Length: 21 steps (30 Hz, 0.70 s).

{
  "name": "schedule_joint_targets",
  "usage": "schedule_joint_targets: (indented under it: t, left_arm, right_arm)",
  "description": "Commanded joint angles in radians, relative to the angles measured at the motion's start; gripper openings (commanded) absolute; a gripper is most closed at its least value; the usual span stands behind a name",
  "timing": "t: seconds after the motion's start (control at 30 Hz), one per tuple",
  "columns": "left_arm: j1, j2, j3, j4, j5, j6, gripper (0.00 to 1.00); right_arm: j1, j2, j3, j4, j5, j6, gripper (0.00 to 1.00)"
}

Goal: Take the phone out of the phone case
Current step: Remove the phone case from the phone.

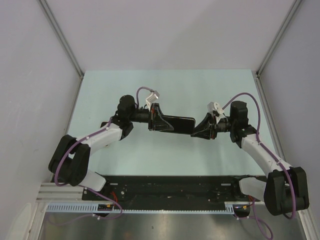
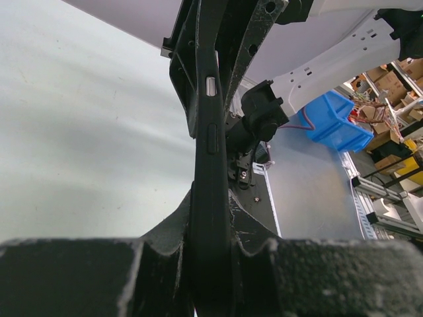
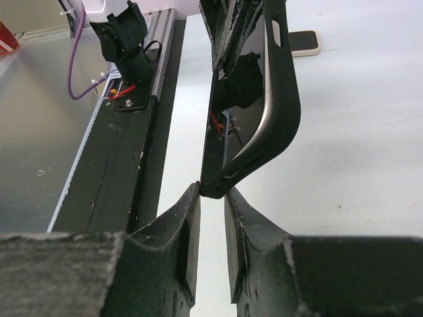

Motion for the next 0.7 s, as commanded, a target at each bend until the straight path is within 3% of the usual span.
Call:
schedule_joint_targets:
  t: [0.0, 0.33, 0.53, 0.67]
  left_arm:
    - [-0.002, -0.018, 0.065, 0.079, 0.032, -0.031, 0.00]
    - [-0.008, -0.031, 0.076, 0.079, 0.106, -0.044, 0.01]
    - [-0.026, -0.031, 0.074, 0.079, 0.158, -0.036, 0.00]
    - [-0.031, -0.034, 0.074, 0.079, 0.149, -0.031, 0.00]
  right_arm:
    - [0.005, -0.016, 0.006, -0.071, 0.032, -0.120, 0.23]
    - [0.004, -0.015, 0.006, -0.125, 0.038, -0.203, 0.24]
    - [0.001, -0.007, 0.006, -0.058, 0.075, -0.148, 0.24]
    - [-0.010, -0.009, 0.006, -0.062, 0.021, -0.136, 0.26]
